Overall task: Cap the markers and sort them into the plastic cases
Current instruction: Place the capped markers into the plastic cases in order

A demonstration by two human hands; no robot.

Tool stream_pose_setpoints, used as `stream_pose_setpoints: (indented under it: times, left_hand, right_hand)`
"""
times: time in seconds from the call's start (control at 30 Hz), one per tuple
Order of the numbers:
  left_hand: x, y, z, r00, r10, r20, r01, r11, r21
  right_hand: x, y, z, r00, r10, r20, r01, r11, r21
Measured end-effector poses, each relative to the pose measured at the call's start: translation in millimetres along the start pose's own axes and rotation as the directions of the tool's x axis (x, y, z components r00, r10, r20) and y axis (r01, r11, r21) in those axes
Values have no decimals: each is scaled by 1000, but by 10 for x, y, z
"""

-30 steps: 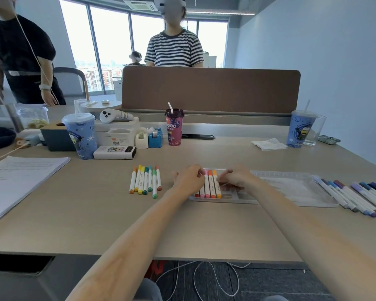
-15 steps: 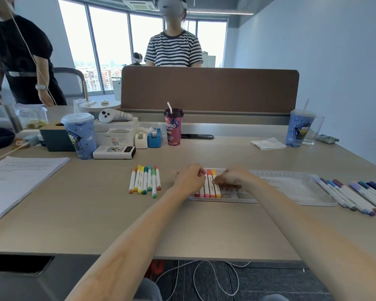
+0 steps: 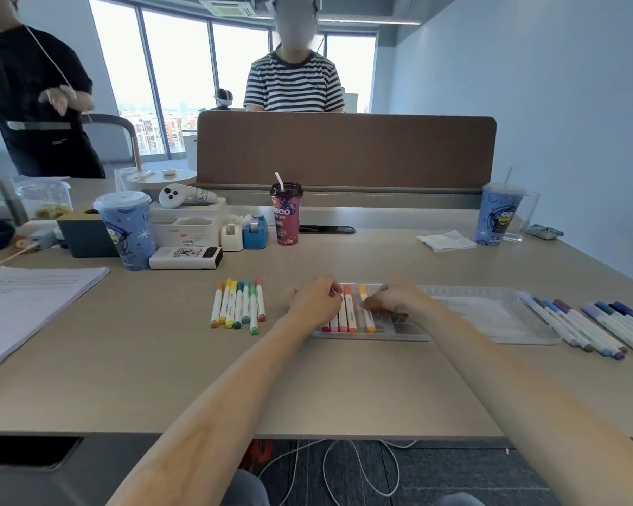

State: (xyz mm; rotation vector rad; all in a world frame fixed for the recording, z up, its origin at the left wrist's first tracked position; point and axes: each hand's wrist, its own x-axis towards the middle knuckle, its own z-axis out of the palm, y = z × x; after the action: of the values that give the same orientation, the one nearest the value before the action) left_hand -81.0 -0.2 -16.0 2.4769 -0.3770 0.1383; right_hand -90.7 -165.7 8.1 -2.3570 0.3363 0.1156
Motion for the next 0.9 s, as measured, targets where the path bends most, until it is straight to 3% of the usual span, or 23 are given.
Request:
stream_pose_setpoints:
  times: [0.4, 0.6, 0.73, 0.9]
  left_hand:
    - [-29, 1, 20, 1000, -5, -9, 5, 1000, 1]
    - [-123, -172, -207, 999, -32, -38, 30, 999, -44]
    - [-245, -420, -493, 991, -103, -84, 101, 994, -28]
    - [-403, -783, -816, 969, -192, -155, 183, 981, -70]
  right_hand:
    - [-27, -86, 6, 999, 38, 13, -35, 987, -158]
    - [-115, -155, 182, 954, -246, -173, 218, 962, -164]
    - [-168, -454, 408, 923, -363, -131, 351, 930, -106]
    - [-216, -783, 722, 908, -410, -83, 406, 912, -62]
